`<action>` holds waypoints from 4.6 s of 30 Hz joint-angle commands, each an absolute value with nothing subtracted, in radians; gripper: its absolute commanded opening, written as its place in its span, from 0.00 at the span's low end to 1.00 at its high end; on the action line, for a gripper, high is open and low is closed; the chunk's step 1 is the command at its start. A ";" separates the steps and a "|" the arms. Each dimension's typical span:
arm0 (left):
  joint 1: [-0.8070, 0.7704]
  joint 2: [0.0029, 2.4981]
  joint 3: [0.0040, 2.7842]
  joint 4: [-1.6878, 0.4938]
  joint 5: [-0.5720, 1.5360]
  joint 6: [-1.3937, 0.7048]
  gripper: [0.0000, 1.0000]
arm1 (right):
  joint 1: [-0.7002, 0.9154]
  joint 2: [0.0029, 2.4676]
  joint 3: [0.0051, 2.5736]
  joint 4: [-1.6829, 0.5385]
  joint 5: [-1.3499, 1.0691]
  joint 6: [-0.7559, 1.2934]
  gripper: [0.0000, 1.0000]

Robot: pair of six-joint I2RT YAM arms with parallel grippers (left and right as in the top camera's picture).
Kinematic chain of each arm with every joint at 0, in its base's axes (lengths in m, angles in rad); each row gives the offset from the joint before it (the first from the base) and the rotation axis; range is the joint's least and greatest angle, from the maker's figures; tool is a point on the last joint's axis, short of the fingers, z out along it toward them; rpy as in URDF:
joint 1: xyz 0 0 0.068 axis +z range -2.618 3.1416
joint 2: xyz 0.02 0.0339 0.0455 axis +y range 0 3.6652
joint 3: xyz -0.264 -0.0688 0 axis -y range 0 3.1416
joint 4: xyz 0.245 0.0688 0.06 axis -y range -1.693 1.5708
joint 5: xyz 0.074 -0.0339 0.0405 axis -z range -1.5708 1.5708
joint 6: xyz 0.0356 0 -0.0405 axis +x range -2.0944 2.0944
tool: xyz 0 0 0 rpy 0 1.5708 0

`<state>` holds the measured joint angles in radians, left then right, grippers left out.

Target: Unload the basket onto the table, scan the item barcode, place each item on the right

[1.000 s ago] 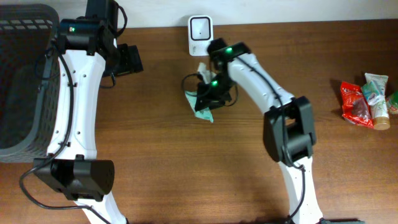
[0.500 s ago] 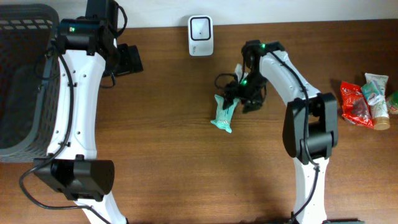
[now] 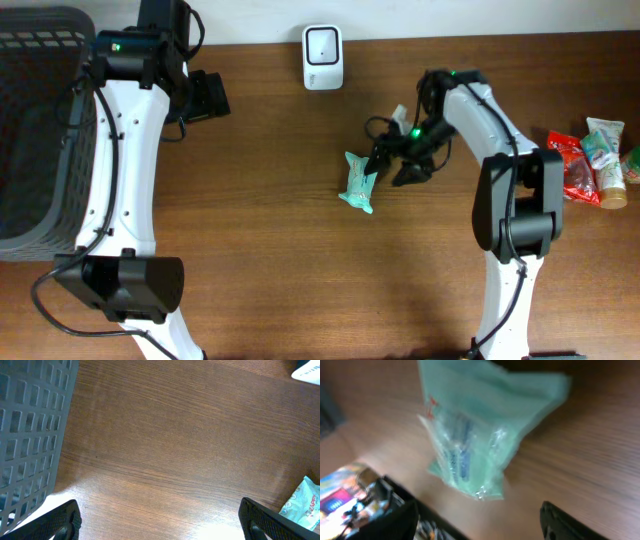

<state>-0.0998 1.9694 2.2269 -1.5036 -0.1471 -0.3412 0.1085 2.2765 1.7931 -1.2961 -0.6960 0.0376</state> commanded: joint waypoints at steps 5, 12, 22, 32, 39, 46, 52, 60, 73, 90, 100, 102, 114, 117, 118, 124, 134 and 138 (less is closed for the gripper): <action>-0.102 1.971 2.224 -1.505 -0.154 -0.347 0.99 | 0.117 2.258 1.568 -1.008 -0.828 0.134 0.72; -0.102 1.971 2.224 -1.505 -0.154 -0.347 0.99 | 0.118 2.263 1.512 -0.810 -0.826 0.204 0.04; -0.102 1.971 2.224 -1.505 -0.154 -0.347 0.99 | 0.245 2.220 2.032 -1.401 0.378 0.487 0.04; -0.102 1.971 2.224 -1.505 -0.154 -0.347 0.99 | 0.358 2.316 1.833 -1.378 0.545 0.611 0.04; -0.102 1.971 2.224 -1.505 -0.154 -0.347 0.99 | 0.529 2.317 1.863 -1.301 0.330 0.607 0.82; -0.102 1.971 2.224 -1.505 -0.154 -0.347 0.99 | 0.448 2.316 2.191 -1.490 0.113 0.456 0.89; -0.102 1.971 2.224 -1.505 -0.154 -0.347 0.99 | 0.184 2.316 2.251 -1.699 -0.044 0.129 0.88; -0.102 1.971 2.224 -1.505 -0.154 -0.347 0.99 | -0.008 2.317 1.984 -1.583 -0.608 -0.307 0.93; -0.102 1.971 2.224 -1.505 -0.154 -0.347 0.99 | 0.102 2.299 1.888 -1.335 -0.462 0.010 0.05; -0.102 1.971 2.224 -1.505 -0.154 -0.347 0.99 | 0.603 2.291 2.019 -1.270 0.375 0.585 0.77; -0.102 1.971 2.224 -1.505 -0.154 -0.347 0.99 | 0.245 2.292 2.174 -1.399 -0.191 0.012 0.80; -0.102 1.971 2.224 -1.505 -0.154 -0.347 0.99 | 0.150 2.296 2.130 -1.398 -0.382 -0.126 0.82; -0.102 1.971 2.224 -1.505 -0.154 -0.347 0.99 | 0.083 2.297 1.824 -1.119 -0.646 -0.223 0.77; -0.102 1.971 2.224 -1.505 -0.154 -0.347 0.99 | 0.083 2.297 1.763 -1.068 -0.721 -0.224 0.74; -0.102 1.971 2.224 -1.505 -0.154 -0.347 0.99 | 0.084 2.297 1.733 -1.047 -0.733 -0.224 0.74; -0.102 1.971 2.224 -1.505 -0.154 -0.347 0.99 | 0.084 2.297 1.677 -1.014 -0.734 -0.221 0.26; -0.102 1.971 2.224 -1.505 -0.154 -0.347 0.99 | 0.126 2.291 2.061 -1.273 -0.299 0.031 0.04; -0.103 1.971 2.224 -1.505 -0.154 -0.348 0.99 | 0.247 2.292 2.159 -1.407 0.399 0.317 0.04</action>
